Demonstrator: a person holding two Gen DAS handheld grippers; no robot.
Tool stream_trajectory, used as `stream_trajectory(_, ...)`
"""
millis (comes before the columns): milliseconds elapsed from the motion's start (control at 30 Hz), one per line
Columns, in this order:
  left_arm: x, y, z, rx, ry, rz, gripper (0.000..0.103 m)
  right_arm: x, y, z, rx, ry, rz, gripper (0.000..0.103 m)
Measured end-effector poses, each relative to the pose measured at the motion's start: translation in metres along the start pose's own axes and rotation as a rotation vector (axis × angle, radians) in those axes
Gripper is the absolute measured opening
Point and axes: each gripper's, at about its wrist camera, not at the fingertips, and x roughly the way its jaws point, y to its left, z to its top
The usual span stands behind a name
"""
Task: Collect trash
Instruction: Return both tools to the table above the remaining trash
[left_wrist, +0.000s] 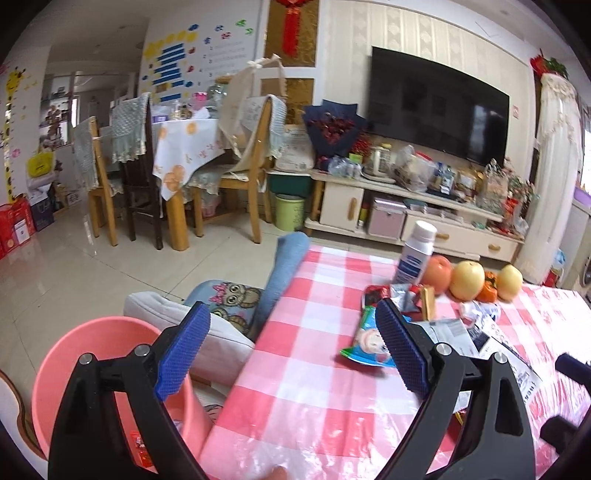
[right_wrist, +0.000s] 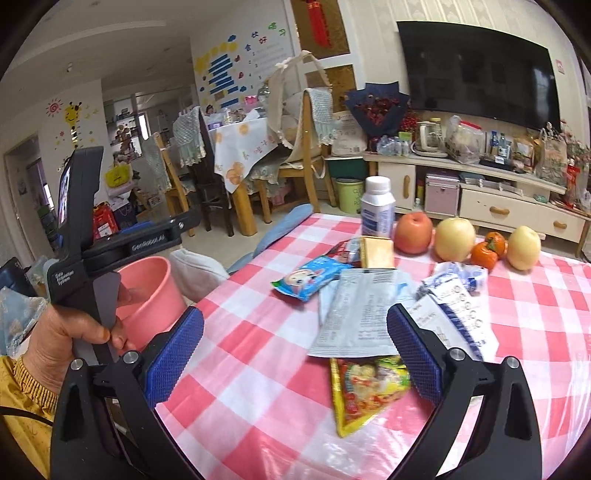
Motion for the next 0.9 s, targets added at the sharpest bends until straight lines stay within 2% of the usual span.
stream_trajectory(400, 0.01, -0.046, -0.01, 0.08, 0.077, -0.091, 0.092, -0.02, -0.046, 0.002, 0.03, -0.003, -0.073, 0.098)
stream_trajectory(533, 0.009, -0.062, -0.013, 0.081, 0.094, -0.174, 0.092, -0.026, -0.061, 0.002, 0.047, -0.005, -0.093, 0.098)
stream_trajectory(733, 0.015, -0.089, -0.021, 0.048, 0.169, -0.319, 0.091, -0.036, -0.088, 0.004, 0.094, -0.013, -0.126, 0.098)
stream_trajectory(900, 0.022, -0.11, -0.029, 0.069, 0.209, -0.366, 0.09, -0.044, -0.111, 0.005, 0.127, -0.017, -0.156, 0.098)
